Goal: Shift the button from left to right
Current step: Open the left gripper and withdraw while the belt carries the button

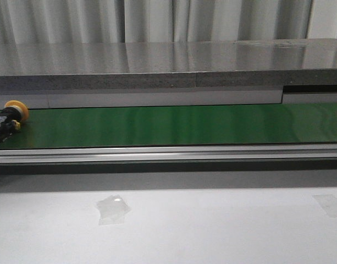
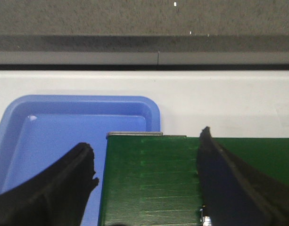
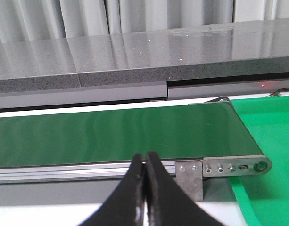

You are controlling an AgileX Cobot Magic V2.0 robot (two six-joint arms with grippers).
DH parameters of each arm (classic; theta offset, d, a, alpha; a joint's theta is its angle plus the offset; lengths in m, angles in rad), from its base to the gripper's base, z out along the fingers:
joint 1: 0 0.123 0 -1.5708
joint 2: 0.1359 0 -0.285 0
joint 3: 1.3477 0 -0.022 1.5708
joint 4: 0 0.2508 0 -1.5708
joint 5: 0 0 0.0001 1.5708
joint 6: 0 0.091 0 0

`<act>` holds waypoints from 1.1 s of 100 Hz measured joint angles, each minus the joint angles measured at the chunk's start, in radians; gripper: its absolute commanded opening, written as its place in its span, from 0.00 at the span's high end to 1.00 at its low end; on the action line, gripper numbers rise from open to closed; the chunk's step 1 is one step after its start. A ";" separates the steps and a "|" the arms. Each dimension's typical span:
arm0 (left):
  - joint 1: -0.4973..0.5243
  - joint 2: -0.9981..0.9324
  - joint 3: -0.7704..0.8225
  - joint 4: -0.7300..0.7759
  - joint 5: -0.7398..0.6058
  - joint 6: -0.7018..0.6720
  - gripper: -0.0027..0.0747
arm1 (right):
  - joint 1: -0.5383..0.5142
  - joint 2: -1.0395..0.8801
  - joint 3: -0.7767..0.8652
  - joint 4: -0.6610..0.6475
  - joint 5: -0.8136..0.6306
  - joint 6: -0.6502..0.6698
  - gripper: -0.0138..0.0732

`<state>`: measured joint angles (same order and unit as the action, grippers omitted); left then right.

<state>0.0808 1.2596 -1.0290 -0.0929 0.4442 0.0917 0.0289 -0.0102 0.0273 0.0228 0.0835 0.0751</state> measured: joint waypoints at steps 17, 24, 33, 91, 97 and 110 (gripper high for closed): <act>0.000 -0.215 0.204 -0.004 -0.129 0.000 0.37 | 0.000 0.000 0.000 0.000 0.000 0.000 0.92; 0.000 -0.304 0.284 -0.006 -0.174 0.000 0.37 | 0.000 0.000 0.000 0.000 0.000 0.000 0.92; 0.000 -0.414 0.379 -0.009 -0.234 0.000 0.37 | 0.000 0.000 0.000 0.000 0.000 0.000 0.92; 0.000 -0.836 0.664 -0.052 -0.320 0.000 0.37 | 0.000 0.000 0.000 0.000 0.000 0.000 0.92; 0.000 -0.836 0.665 -0.052 -0.318 0.000 0.37 | 0.000 0.000 0.000 0.000 0.000 0.000 0.92; 0.000 -0.836 0.667 -0.053 -0.315 0.000 0.43 | 0.000 0.000 0.000 0.000 0.000 0.000 0.92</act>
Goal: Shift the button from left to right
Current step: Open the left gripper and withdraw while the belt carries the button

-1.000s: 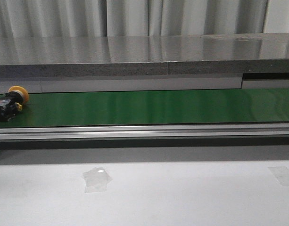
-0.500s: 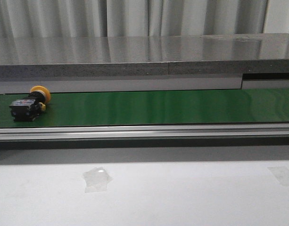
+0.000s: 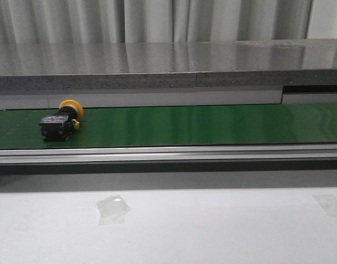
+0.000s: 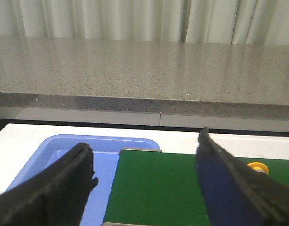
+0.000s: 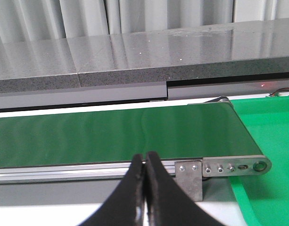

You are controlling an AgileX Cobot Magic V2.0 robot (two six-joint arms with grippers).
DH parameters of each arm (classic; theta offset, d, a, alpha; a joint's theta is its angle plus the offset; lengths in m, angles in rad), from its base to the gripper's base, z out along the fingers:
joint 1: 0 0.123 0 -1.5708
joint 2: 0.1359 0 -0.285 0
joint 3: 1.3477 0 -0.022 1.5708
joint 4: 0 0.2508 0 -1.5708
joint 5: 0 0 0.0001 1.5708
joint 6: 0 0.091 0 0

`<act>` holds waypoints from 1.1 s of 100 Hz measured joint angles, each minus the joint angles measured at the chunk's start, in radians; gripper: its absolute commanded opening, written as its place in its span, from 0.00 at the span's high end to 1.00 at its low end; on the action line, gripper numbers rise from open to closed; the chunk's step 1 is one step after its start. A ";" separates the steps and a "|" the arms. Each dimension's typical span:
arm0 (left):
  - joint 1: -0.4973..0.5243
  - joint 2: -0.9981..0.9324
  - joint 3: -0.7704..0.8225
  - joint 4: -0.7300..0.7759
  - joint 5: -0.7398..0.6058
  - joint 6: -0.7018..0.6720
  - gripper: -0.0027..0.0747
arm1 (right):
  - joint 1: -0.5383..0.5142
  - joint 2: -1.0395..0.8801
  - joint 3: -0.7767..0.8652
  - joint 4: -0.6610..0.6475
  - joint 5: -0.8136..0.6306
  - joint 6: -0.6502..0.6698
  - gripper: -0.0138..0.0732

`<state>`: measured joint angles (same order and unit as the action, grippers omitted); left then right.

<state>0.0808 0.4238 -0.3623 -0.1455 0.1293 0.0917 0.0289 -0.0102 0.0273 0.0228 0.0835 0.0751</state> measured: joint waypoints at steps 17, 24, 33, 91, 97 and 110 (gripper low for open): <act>0.000 0.000 0.000 -0.001 0.004 0.000 0.72 | 0.000 0.000 0.000 0.000 0.000 0.000 0.92; 0.000 0.000 0.000 -0.001 0.004 0.000 0.86 | 0.000 0.000 0.000 0.000 0.000 0.000 0.92; 0.000 0.000 0.000 -0.001 0.004 0.000 0.99 | 0.000 0.000 0.000 0.000 0.000 0.000 0.92; 0.000 0.000 0.000 -0.001 0.006 0.000 0.99 | 0.000 0.000 -0.016 0.000 -0.036 0.000 0.92; 0.000 0.000 0.000 -0.001 0.006 0.000 0.99 | 0.000 0.000 -0.058 0.002 0.007 0.000 0.92; 0.000 0.000 0.000 -0.001 0.006 0.000 0.99 | 0.000 0.010 -0.189 0.002 0.143 0.000 0.92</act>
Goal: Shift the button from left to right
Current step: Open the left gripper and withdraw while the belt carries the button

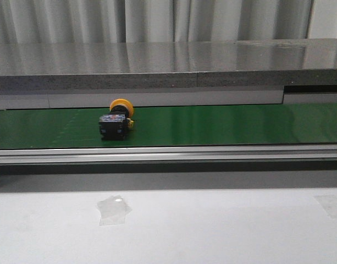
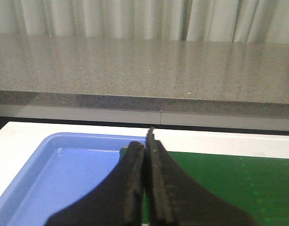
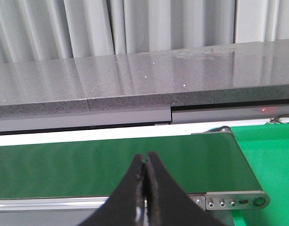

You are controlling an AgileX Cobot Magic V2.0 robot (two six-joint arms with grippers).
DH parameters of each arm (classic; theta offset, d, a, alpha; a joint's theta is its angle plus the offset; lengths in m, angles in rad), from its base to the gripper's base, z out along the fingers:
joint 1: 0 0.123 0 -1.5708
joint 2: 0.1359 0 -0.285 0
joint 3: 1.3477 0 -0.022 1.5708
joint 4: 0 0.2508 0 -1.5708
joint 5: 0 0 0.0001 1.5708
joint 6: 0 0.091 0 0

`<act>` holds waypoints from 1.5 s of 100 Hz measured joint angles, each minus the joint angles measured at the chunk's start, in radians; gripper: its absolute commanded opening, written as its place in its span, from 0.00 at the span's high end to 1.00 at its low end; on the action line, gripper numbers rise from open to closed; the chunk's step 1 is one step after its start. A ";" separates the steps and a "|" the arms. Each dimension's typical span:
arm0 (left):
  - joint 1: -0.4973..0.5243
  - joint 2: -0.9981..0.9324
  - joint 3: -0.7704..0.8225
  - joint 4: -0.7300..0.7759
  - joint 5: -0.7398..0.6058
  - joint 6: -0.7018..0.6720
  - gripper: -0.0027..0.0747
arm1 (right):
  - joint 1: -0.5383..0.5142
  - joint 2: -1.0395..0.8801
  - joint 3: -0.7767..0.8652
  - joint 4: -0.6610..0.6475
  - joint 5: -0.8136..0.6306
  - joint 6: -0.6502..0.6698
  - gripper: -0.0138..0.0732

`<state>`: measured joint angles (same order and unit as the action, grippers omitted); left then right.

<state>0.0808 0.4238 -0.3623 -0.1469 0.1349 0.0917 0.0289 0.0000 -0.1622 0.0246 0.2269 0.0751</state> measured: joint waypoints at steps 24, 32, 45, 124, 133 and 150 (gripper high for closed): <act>-0.004 0.000 0.000 0.000 0.000 0.000 0.99 | 0.000 0.222 -0.270 -0.002 0.288 0.000 0.92; -0.004 0.000 0.000 0.000 0.000 0.000 0.99 | 0.000 0.315 -0.347 -0.004 0.363 0.000 0.92; -0.004 0.000 0.000 0.000 0.000 0.000 0.99 | 0.000 0.478 -0.457 -0.004 0.457 0.000 0.92; -0.004 0.000 0.000 0.000 0.000 0.000 0.99 | 0.000 0.799 -0.569 0.088 0.481 0.000 0.11; -0.004 0.000 0.000 0.000 0.000 0.000 0.99 | 0.000 0.830 -0.590 0.107 0.483 0.000 0.11; -0.004 0.000 0.002 0.000 0.000 0.000 0.99 | 0.024 0.959 -0.689 0.125 0.493 -0.014 0.11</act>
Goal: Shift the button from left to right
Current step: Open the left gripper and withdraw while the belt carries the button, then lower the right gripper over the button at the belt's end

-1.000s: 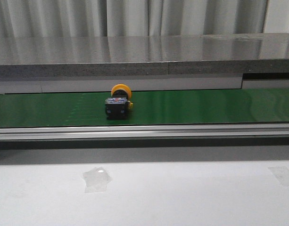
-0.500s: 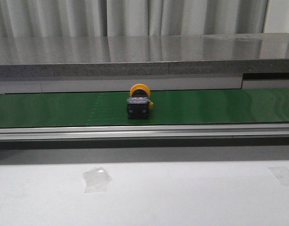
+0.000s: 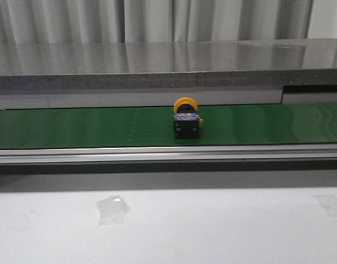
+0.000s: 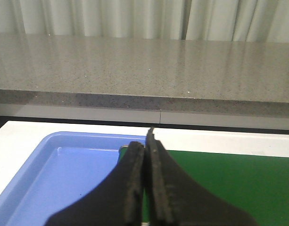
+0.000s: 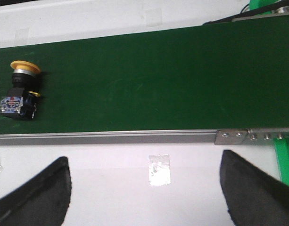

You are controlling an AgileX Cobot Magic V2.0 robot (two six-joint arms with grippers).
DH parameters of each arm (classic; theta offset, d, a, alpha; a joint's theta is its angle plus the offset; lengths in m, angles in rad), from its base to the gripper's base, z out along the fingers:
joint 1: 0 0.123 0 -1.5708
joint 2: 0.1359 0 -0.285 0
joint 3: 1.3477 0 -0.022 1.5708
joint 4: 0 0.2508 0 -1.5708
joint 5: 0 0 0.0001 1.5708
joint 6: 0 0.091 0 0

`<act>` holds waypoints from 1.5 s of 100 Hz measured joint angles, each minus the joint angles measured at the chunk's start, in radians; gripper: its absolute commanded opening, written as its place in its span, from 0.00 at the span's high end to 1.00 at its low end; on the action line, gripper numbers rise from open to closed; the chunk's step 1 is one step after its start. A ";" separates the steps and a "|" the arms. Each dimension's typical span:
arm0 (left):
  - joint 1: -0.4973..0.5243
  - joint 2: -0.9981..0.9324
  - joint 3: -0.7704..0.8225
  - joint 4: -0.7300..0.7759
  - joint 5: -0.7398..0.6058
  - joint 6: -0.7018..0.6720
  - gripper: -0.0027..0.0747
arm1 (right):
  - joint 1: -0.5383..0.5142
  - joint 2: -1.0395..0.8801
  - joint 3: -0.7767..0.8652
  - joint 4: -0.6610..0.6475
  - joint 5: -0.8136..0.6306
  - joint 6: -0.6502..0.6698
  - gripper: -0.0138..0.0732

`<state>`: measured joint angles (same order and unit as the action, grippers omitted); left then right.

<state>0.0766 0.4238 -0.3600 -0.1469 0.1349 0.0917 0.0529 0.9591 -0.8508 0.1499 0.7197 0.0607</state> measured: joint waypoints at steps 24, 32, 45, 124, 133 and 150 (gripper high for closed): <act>0.000 0.000 0.000 0.000 0.000 0.000 0.99 | 0.076 0.231 -0.152 0.003 0.001 -0.016 0.11; 0.000 0.000 0.000 0.000 0.000 0.000 0.99 | 0.099 0.309 -0.197 0.003 0.001 -0.019 0.11; 0.000 0.000 0.000 0.000 0.000 0.000 0.99 | 0.139 0.433 -0.268 0.003 0.001 -0.029 0.11; 0.000 0.000 0.000 0.000 0.002 0.000 0.99 | 0.195 0.736 -0.439 -0.014 -0.016 -0.038 0.11; 0.000 0.000 0.000 0.000 0.002 0.000 0.99 | 0.195 0.736 -0.439 -0.014 -0.017 -0.038 0.11; 0.000 0.000 0.000 0.000 0.002 0.000 0.99 | 0.195 0.738 -0.439 -0.032 -0.017 -0.040 0.11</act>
<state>0.0766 0.4238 -0.3600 -0.1469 0.1370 0.0917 0.2483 1.6969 -1.2894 0.1179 0.7025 0.0206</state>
